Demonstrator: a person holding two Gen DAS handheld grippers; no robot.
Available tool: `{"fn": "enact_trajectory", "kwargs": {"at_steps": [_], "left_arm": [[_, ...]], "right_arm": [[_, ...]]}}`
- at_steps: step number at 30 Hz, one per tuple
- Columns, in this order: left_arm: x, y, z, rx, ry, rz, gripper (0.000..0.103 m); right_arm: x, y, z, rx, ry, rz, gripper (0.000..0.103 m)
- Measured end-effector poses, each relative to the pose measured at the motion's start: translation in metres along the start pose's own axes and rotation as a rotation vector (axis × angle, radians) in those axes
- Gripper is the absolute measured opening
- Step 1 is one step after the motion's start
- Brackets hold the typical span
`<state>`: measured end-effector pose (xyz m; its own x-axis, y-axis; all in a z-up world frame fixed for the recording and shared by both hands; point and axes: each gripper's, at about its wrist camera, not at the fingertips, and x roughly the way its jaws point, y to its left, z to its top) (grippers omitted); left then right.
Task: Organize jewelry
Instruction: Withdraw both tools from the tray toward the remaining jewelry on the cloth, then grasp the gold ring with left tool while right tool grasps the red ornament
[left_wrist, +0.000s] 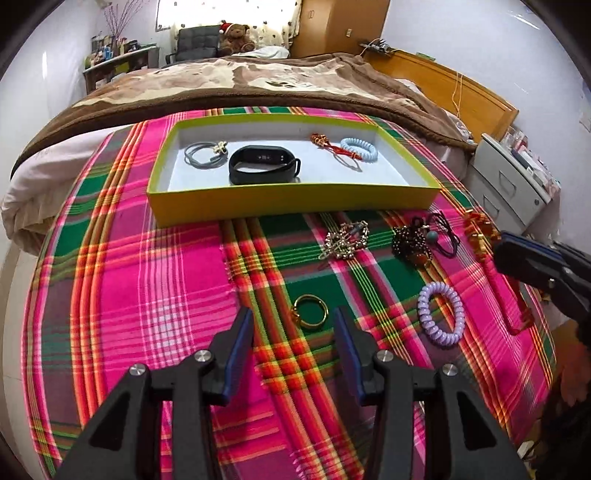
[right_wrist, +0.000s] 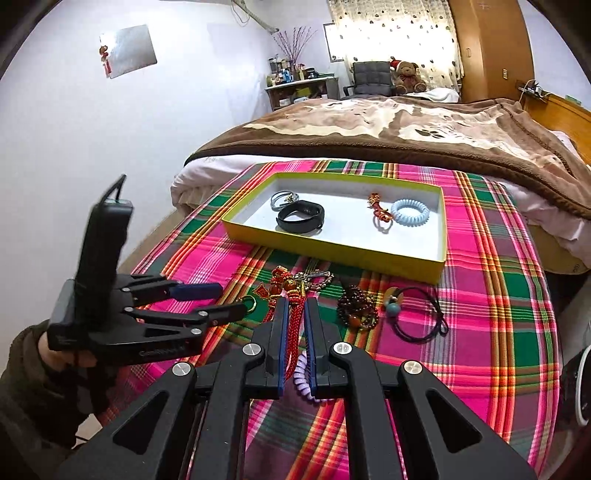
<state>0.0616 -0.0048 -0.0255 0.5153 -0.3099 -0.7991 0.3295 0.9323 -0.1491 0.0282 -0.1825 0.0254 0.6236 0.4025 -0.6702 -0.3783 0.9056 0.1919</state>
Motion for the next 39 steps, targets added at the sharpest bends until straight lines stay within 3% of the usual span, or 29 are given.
{"fn": "enact_trajectory", "kwargs": {"at_steps": [8, 14, 17, 19, 39], "left_arm": [[0.006, -0.026, -0.001, 0.148, -0.008, 0.123, 0.047], [0.007, -0.026, 0.002, 0.137, 0.004, 0.096, 0.045], [0.007, -0.029, 0.003, 0.136, 0.002, 0.077, 0.028], [0.008, -0.031, 0.003, 0.14, 0.006, 0.06, 0.024], [-0.005, -0.022, 0.026, 0.102, -0.041, 0.036, 0.024]], "right_arm": [[-0.002, -0.007, -0.002, 0.009, -0.005, 0.021, 0.008], [-0.002, -0.01, -0.004, 0.015, -0.008, 0.03, 0.008], [-0.001, -0.012, -0.004, 0.022, -0.005, 0.033, 0.008], [0.0, -0.013, -0.004, 0.024, -0.003, 0.034, 0.008], [0.004, -0.032, 0.009, 0.064, -0.014, -0.003, 0.008]]}}
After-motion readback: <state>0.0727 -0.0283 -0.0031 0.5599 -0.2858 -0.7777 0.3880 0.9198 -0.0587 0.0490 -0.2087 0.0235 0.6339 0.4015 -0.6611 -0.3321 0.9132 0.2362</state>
